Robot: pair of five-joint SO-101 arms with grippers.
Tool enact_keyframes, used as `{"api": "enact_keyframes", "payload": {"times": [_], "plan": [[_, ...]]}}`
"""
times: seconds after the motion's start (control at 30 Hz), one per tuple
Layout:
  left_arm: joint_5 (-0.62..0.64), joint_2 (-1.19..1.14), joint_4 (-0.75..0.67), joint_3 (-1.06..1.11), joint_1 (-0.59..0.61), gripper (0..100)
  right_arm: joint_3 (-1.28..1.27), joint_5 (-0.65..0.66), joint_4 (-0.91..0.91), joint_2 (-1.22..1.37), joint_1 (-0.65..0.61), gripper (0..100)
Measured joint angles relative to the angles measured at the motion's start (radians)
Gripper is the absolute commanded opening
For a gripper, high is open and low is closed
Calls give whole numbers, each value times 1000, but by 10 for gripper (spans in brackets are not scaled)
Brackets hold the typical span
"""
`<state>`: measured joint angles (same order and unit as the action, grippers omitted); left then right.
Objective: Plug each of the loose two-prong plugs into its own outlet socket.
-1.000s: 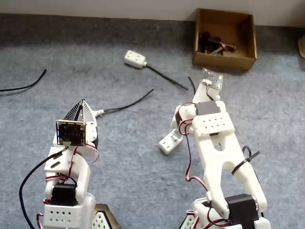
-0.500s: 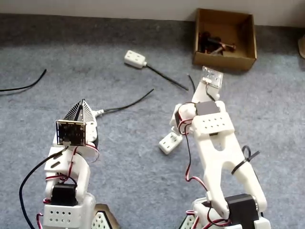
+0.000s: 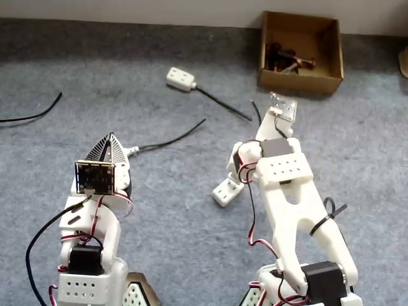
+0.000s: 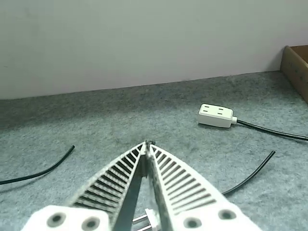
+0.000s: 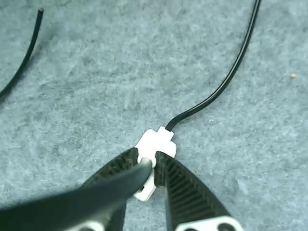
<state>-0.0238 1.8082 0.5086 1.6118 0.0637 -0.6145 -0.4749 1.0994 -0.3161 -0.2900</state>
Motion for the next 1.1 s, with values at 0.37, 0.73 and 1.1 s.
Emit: {"api": "enact_keyframes", "payload": {"times": [0.37,0.73,1.1], "plan": [[0,0,0,0,0,7,-2,-20,0,0,0,5],[0,0,0,0,0,7,-5,-32,0,2,18,5],[0,0,0,0,0,7,-6,-32,0,2,20,5]]}}
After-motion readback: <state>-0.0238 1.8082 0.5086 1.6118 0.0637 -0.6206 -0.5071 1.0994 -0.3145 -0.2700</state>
